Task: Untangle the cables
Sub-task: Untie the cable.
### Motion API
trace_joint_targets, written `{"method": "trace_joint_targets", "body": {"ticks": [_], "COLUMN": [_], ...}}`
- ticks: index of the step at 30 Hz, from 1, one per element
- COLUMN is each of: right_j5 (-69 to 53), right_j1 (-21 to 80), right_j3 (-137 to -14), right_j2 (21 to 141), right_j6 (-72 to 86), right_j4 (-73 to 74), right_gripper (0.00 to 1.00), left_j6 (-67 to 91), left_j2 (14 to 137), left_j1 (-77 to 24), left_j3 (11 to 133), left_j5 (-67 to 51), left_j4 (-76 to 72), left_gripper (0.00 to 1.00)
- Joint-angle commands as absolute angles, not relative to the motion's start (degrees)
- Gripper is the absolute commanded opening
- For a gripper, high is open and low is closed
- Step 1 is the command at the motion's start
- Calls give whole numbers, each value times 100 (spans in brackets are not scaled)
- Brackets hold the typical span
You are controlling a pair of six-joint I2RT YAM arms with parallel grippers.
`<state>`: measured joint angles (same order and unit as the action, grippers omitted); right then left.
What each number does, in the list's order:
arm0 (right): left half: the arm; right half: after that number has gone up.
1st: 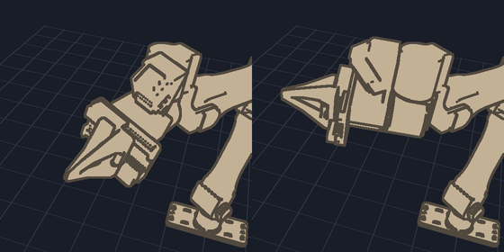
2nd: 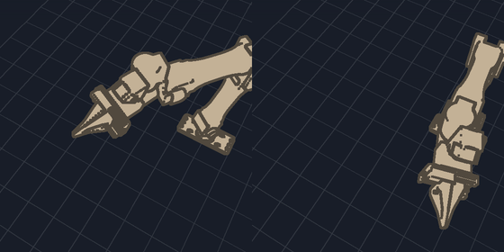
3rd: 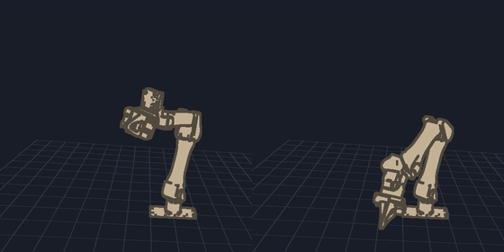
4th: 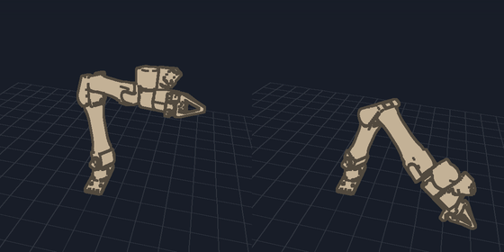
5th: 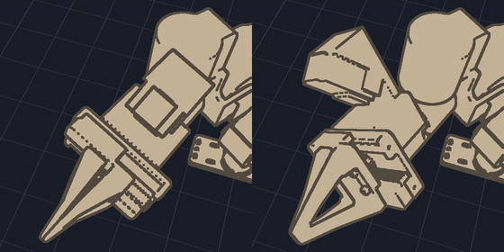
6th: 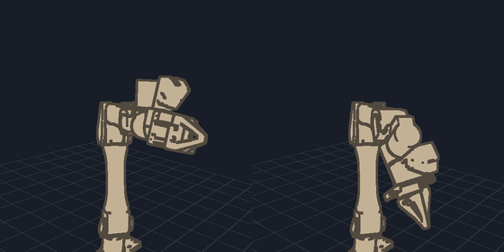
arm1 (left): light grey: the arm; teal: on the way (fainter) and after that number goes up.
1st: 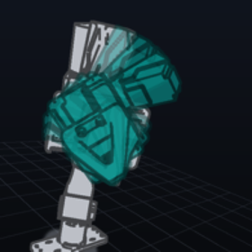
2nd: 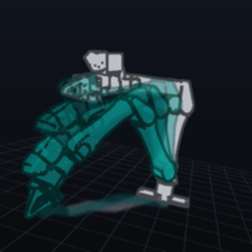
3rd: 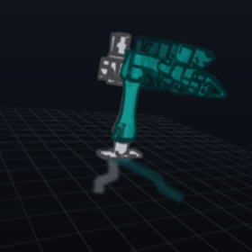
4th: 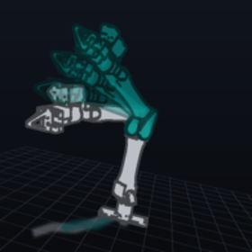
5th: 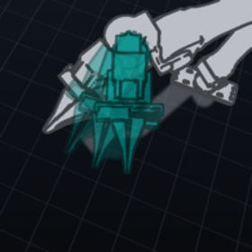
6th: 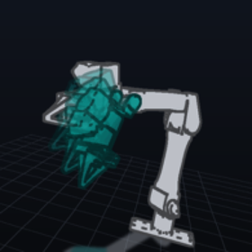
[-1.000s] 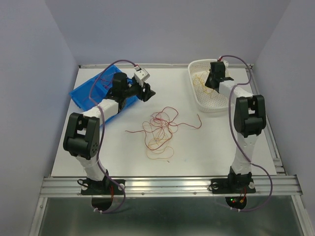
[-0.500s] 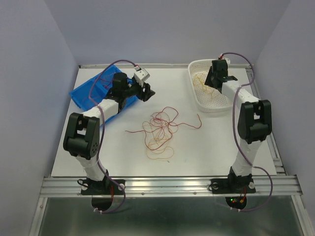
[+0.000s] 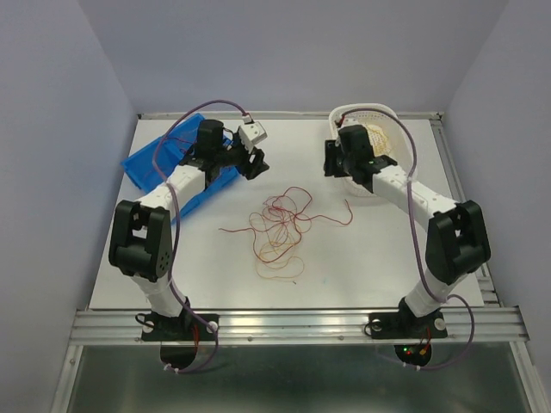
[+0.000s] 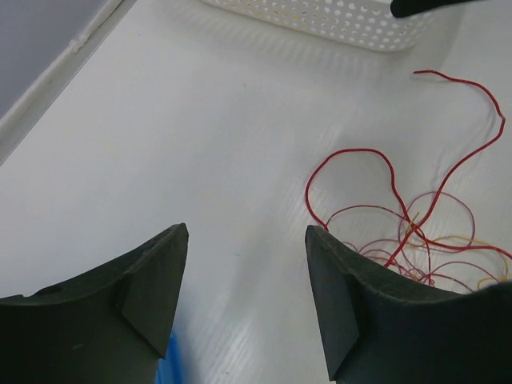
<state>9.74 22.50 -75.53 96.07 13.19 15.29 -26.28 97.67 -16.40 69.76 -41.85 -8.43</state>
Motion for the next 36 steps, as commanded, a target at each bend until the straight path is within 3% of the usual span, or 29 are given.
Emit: {"method": "trace_joint_targets", "body": {"ticks": [1,6,15,19,22,34,36], "right_j5": [528,141,316,448,466,1283,1179], "right_j1": [2785,3260,3594,3700,3726,3744,3735], "right_j3": [-6910,-5917,-5353,-5370,-5449,-5599,-5625], "right_j2": [9475,9273,8921,9017,9149,9465,9588], "right_j6": [1143,871,800,721,721,633,642], "right_j4": [1189,677,633,677,808,897,940], "right_gripper": [48,48,55,55,49,56,49], "left_j6": [-3392,-3656,-3612,-3586,-3586,-3577,-3577], "left_j2": [9168,8526,7981,8016,8068,7945,7936], "left_j1": [-1635,-1617,-1617,-1617,-1608,-1617,-1608], "left_j3": [6953,6180,5652,5625,5642,5546,5546], "left_j5": [-4062,-3823,-3788,-3753,-3736,-3700,-3691], "left_j4": [-141,-185,-422,-475,-475,-571,-580], "left_gripper": [72,72,73,73,73,73,73]}}
